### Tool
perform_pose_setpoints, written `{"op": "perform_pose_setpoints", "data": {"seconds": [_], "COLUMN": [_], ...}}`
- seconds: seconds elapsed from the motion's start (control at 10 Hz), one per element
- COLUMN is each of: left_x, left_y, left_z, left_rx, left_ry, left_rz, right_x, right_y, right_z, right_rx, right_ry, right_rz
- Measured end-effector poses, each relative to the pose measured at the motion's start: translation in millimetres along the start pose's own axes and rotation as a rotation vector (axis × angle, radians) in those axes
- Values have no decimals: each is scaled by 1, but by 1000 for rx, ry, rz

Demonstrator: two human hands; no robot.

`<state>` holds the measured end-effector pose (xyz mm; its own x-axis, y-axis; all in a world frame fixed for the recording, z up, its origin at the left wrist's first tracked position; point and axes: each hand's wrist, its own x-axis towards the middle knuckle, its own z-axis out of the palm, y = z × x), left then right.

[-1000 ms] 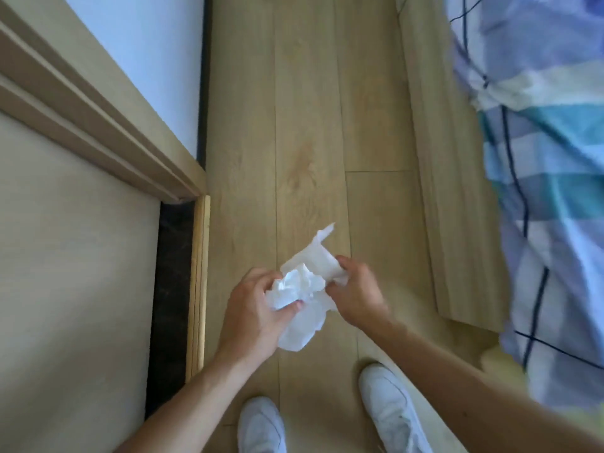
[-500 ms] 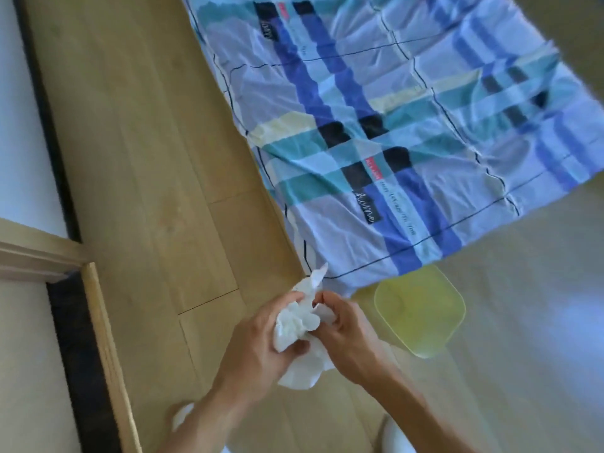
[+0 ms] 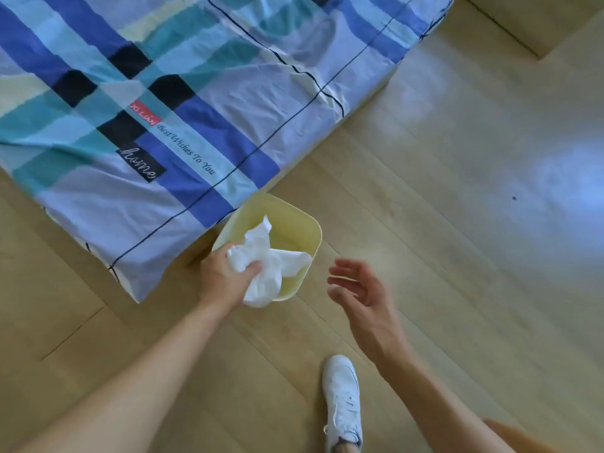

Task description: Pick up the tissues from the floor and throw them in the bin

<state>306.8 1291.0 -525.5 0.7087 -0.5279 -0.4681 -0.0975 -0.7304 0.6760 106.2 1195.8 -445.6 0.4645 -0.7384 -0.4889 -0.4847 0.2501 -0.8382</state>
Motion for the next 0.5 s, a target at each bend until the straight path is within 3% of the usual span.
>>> {"op": "perform_pose_setpoints", "data": {"seconds": [0.1,0.2,0.4,0.5], "left_x": [33,53,69,55], "left_y": [0,-3,-3,11], "left_z": [36,64,85,81], "left_rx": [89,28,-50,59], "left_ry": [-37,-41,-104,-55], "left_rz": [-132,-213,-379,-410], "right_x": [3,8,26,36], "right_y": [25,51,68,51], "right_z": [-40,-69,-93,-108], "right_rx": [56,95,167,145], "right_ry": [52,73,11,-49], "right_rz": [30,61,89,119]}}
